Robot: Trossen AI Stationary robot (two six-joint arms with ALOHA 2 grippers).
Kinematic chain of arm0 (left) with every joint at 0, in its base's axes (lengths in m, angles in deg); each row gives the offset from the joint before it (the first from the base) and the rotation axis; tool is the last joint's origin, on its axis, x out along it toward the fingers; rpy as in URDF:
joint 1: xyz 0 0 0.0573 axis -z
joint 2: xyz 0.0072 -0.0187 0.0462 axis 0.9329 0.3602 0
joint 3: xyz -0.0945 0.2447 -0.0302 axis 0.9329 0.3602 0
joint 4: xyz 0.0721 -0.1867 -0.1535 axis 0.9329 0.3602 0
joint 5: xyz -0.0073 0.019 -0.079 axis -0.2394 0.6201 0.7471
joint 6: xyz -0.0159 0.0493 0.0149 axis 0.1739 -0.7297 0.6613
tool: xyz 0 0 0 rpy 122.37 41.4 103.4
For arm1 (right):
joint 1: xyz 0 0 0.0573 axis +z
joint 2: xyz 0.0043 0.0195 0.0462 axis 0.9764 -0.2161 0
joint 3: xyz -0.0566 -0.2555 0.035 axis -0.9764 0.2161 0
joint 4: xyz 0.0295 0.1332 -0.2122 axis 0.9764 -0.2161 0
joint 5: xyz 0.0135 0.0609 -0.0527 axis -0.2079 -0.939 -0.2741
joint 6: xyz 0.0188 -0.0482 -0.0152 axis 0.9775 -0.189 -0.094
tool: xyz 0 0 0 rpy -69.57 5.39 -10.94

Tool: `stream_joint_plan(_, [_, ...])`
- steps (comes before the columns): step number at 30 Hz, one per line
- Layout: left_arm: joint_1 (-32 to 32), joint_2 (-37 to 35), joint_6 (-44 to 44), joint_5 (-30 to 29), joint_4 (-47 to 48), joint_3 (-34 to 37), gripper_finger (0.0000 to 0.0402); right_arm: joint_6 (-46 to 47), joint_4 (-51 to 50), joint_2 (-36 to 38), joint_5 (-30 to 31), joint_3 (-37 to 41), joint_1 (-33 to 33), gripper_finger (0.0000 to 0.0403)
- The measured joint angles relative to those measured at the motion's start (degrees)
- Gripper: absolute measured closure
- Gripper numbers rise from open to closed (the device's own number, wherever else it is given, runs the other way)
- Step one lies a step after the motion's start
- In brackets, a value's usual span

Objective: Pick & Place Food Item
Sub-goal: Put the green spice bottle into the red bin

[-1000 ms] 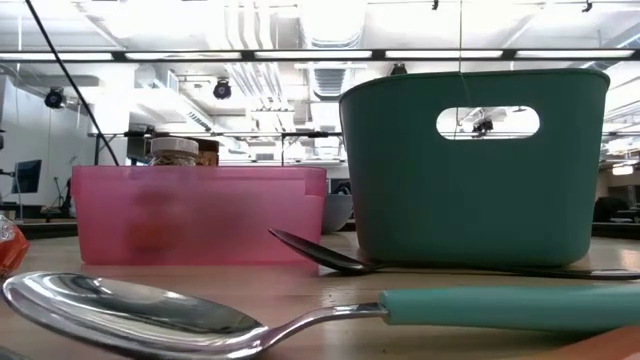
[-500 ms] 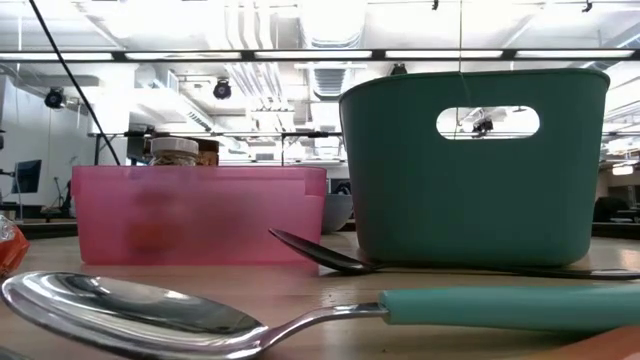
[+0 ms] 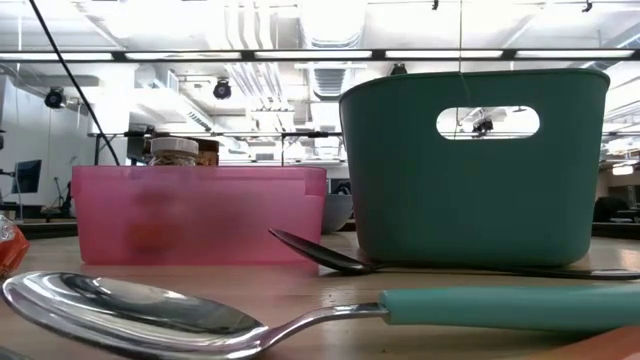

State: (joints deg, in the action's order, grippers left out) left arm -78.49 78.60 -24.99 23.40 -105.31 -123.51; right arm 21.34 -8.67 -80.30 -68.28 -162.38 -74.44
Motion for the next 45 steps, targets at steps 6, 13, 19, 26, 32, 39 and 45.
stream_joint_plan(6, [-0.1, -0.7, 0.0, 2.6, 0.2, 0.0, 0.0135, -0.2, -3.6, 0.3, -4.4, -0.1, 0.0, 0.0211])
stream_joint_plan(13, [-0.3, -4.0, 0.0, 5.1, 5.6, -0.2, 0.0109, 0.9, -13.9, 0.4, -10.4, -1.0, 0.1, 0.0211])
stream_joint_plan(19, [-0.6, -4.4, -3.1, 5.1, 22.4, -5.6, 0.0103, 3.1, -21.3, 0.3, -13.7, -1.1, 0.5, 0.0211])
stream_joint_plan(26, [-0.6, -0.2, -12.9, 4.3, 46.2, -17.8, 0.0102, 3.9, -25.6, 0.3, -16.4, -1.1, 0.7, 0.0211])
stream_joint_plan(32, [-0.6, 4.7, -17.4, 4.3, 54.9, -25.2, 0.0102, 3.8, -25.1, -2.0, -19.8, -1.1, 0.7, 0.0211])
stream_joint_plan(39, [-0.6, 8.5, -18.8, 6.3, 58.3, -28.4, 0.0102, 3.9, -25.4, -5.6, -21.9, -1.0, 0.7, 0.0211])
stream_joint_plan(45, [-0.5, 9.9, -18.8, 13.5, 60.8, -27.8, 0.0102, 3.8, -24.6, -6.3, -22.6, -1.1, 0.6, 0.0211])
